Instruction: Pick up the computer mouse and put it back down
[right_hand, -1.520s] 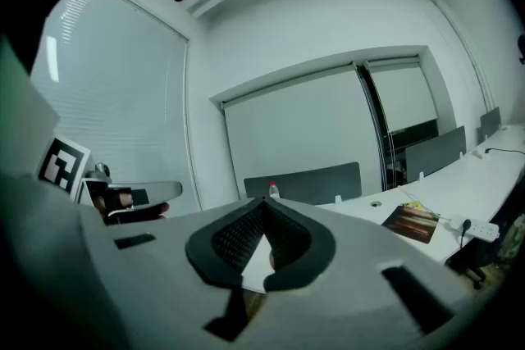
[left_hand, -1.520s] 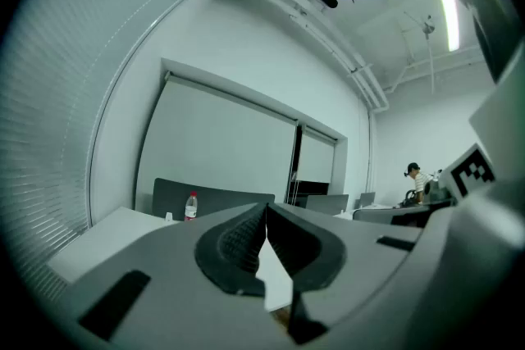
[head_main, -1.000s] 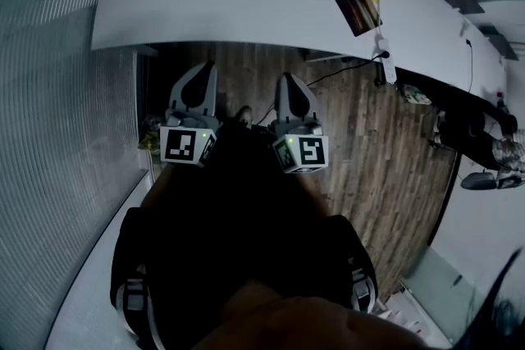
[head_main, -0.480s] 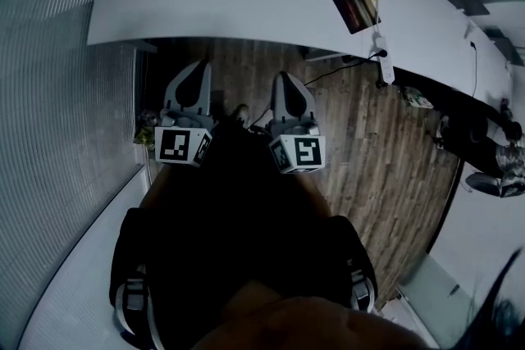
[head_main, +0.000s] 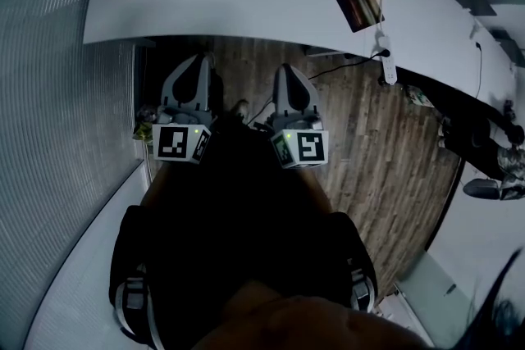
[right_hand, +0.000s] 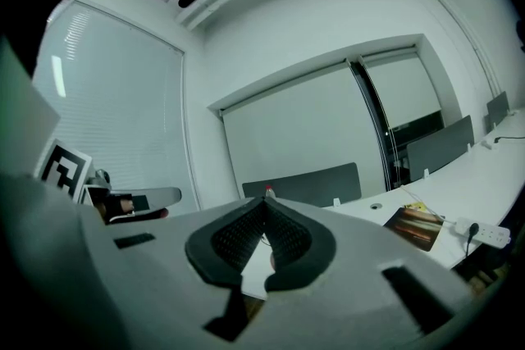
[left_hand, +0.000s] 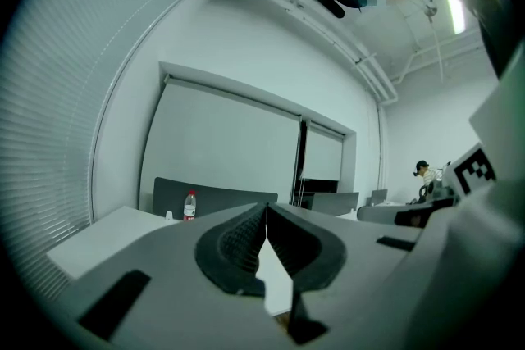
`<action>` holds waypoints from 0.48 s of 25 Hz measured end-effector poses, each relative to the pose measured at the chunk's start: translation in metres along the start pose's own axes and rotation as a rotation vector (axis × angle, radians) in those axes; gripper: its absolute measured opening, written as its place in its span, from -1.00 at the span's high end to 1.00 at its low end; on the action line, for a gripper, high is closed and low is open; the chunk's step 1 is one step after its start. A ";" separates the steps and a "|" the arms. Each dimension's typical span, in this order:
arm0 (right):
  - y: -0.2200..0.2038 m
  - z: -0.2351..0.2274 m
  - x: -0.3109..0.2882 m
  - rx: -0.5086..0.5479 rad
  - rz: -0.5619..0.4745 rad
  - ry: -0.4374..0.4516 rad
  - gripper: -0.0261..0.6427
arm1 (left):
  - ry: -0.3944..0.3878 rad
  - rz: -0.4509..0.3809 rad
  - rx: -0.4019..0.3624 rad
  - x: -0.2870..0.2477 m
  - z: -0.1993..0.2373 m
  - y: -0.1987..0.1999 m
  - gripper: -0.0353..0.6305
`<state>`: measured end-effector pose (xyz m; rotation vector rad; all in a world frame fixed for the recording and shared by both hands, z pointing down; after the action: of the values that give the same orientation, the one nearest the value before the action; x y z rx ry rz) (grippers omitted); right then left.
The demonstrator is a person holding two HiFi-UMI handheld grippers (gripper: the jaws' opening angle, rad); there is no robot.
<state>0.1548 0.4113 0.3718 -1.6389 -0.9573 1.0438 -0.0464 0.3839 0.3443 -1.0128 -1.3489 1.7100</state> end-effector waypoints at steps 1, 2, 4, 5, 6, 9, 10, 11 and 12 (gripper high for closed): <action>0.001 -0.002 -0.006 -0.005 -0.004 -0.008 0.94 | -0.004 0.001 0.000 -0.005 0.003 -0.001 0.88; 0.003 -0.004 -0.013 -0.013 -0.016 -0.012 0.94 | -0.008 0.002 -0.001 -0.011 0.007 -0.001 0.88; 0.008 -0.005 -0.028 -0.026 -0.035 -0.014 0.94 | -0.013 0.003 0.000 -0.025 0.017 0.001 0.88; 0.010 -0.006 -0.037 -0.027 -0.039 -0.015 0.94 | -0.015 0.004 0.003 -0.033 0.022 0.002 0.88; 0.013 -0.007 -0.046 -0.027 -0.044 -0.015 0.94 | -0.019 0.006 0.007 -0.042 0.027 0.003 0.88; 0.019 -0.010 -0.076 -0.022 -0.057 -0.009 0.94 | -0.035 0.005 0.014 -0.069 0.042 0.009 0.88; 0.021 -0.010 -0.086 -0.016 -0.057 -0.007 0.94 | -0.041 0.004 0.017 -0.077 0.047 0.011 0.88; 0.022 -0.010 -0.096 -0.009 -0.054 -0.006 0.94 | -0.046 0.005 0.021 -0.086 0.053 0.013 0.88; 0.024 -0.011 -0.106 -0.003 -0.050 -0.007 0.94 | -0.049 0.006 0.025 -0.096 0.060 0.015 0.88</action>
<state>0.1327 0.3039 0.3729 -1.6062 -1.0000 1.0152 -0.0603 0.2712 0.3522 -0.9679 -1.3531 1.7625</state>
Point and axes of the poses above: the fingertips, and each gripper's own axes: x backward along the fingers, z to its left, y out of its top, the point moved 6 cm from there along x, backward along the fingers, and after that the axes turned 4 degrees about z, right-handed, at the moved point
